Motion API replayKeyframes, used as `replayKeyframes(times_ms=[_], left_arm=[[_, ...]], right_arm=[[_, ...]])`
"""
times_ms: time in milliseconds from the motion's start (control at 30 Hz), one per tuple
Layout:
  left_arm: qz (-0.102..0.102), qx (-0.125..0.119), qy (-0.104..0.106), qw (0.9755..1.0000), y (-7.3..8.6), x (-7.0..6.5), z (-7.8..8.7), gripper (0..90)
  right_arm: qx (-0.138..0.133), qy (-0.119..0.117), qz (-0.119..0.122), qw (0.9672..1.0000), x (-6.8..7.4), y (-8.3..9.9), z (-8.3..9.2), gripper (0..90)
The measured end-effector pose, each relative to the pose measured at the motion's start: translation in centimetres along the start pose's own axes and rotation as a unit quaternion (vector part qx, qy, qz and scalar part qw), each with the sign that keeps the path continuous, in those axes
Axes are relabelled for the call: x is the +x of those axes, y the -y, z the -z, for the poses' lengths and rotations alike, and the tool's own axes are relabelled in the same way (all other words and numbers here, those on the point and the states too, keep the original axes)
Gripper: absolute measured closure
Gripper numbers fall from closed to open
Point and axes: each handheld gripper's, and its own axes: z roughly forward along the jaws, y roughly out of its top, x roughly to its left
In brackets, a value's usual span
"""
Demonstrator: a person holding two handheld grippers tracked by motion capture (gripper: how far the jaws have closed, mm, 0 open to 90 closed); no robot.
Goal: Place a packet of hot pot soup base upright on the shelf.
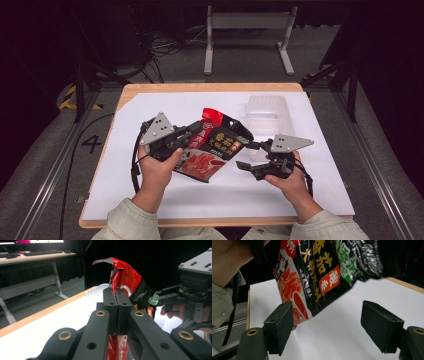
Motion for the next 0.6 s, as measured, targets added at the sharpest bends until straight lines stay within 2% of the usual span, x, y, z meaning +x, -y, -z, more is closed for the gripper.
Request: replayKeyframes(times_ms=[167,333,500,600], left_arm=[[-0.001,-0.001,0.006,1.0000,-0.1,-0.3,0.0,88.8],[0.000,0.000,0.010,0.9999,-0.1,-0.5,-0.1,88.8],[-0.001,0.001,0.013,0.9999,0.0,-0.7,-0.2,88.7],[-0.002,0.005,0.013,0.9999,0.1,-0.8,0.0,88.7]], right_arm=[[-0.002,-0.018,-0.010,0.9998,0.2,-0.2,-1.6,27.5],[-0.010,-0.031,-0.018,0.9993,0.2,-0.4,-2.4,28.5],[-0.004,-0.045,-0.021,0.9988,0.4,-0.6,-3.4,34.7],[-0.003,-0.062,-0.029,0.9976,0.4,-0.6,-3.8,40.7]])
